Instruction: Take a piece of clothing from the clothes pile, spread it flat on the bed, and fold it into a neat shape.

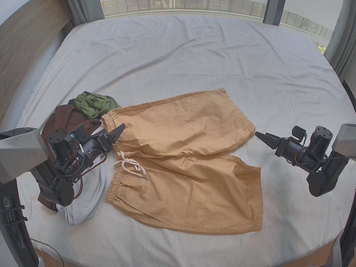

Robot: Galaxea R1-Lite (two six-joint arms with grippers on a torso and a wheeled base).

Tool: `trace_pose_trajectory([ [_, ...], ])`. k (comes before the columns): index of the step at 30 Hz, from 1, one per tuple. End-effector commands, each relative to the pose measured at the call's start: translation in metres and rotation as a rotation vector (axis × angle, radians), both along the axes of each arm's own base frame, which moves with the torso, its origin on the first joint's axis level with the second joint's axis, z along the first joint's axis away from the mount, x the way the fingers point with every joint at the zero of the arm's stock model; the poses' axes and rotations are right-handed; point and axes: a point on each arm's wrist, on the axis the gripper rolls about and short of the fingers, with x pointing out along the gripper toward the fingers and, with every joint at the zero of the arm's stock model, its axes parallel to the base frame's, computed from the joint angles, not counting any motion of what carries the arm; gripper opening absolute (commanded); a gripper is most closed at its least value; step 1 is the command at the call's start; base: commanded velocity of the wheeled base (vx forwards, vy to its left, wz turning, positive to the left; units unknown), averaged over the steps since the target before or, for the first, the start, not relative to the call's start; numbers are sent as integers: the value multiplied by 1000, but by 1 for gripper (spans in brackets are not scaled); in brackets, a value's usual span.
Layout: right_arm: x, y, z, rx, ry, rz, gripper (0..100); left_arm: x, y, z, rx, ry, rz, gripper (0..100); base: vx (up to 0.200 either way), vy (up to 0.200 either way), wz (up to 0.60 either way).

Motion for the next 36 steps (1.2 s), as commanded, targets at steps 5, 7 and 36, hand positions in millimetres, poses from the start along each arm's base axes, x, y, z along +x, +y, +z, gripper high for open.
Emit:
trace_pose_trajectory([
  [5,-18,3,-5,-24,41,22,100,-51,17,28,26,-4,-109,100,0,0,0],
  [7,-21,5,-9,-26,58,28,100,-64,14,20,40,38,-183,100,0,0,0],
  [36,-35,4,-53,-243,37,158,0,-70,-14,-14,134,114,-309,100,0,0,0],
])
